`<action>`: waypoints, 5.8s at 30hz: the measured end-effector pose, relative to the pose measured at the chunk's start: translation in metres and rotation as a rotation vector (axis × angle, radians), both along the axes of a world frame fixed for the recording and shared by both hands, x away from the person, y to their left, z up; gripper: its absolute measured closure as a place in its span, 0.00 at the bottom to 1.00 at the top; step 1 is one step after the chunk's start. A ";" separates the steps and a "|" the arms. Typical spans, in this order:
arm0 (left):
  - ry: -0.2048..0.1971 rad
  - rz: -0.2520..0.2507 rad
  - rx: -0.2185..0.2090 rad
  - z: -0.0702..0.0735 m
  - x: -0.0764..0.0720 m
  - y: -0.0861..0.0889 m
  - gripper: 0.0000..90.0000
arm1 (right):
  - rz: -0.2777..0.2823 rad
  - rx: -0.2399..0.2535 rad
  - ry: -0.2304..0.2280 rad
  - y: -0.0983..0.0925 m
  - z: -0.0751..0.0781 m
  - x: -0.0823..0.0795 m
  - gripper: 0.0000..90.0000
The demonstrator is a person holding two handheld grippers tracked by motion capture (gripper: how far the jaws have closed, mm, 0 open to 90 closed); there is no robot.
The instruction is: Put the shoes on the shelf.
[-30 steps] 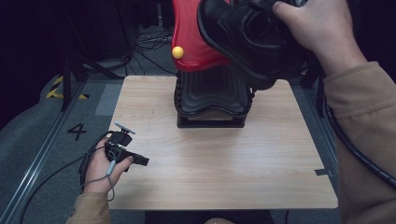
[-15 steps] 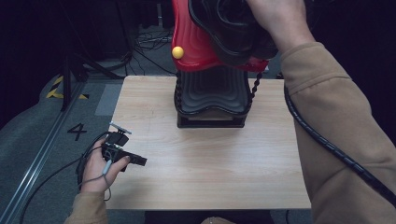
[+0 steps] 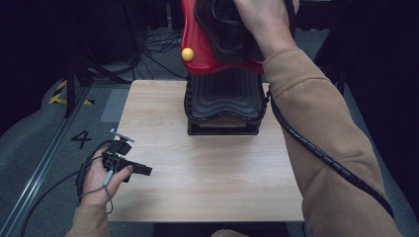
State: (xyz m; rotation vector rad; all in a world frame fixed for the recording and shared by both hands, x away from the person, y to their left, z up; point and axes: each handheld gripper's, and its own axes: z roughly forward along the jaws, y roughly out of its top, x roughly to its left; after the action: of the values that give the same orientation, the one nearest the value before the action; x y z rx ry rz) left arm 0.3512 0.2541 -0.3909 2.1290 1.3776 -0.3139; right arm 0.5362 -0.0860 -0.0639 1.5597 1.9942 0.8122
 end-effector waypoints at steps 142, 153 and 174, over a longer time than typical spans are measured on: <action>-0.082 -0.056 0.051 0.033 -0.019 -0.025 0.67 | 0.729 0.007 0.088 -0.197 -0.146 -0.152 0.50; -0.069 -0.068 0.061 0.030 -0.018 -0.030 0.67 | 0.744 0.069 0.137 -0.204 -0.222 -0.148 0.50; -0.050 -0.072 0.065 0.020 -0.013 -0.035 0.67 | 0.736 0.113 0.179 -0.208 -0.309 -0.140 0.48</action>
State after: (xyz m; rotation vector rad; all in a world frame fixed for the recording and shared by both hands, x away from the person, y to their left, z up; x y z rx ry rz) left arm 0.3382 0.2191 -0.3709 2.2284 1.3010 -0.2457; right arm 0.3962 -0.2943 -0.3730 0.9491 2.7441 1.0895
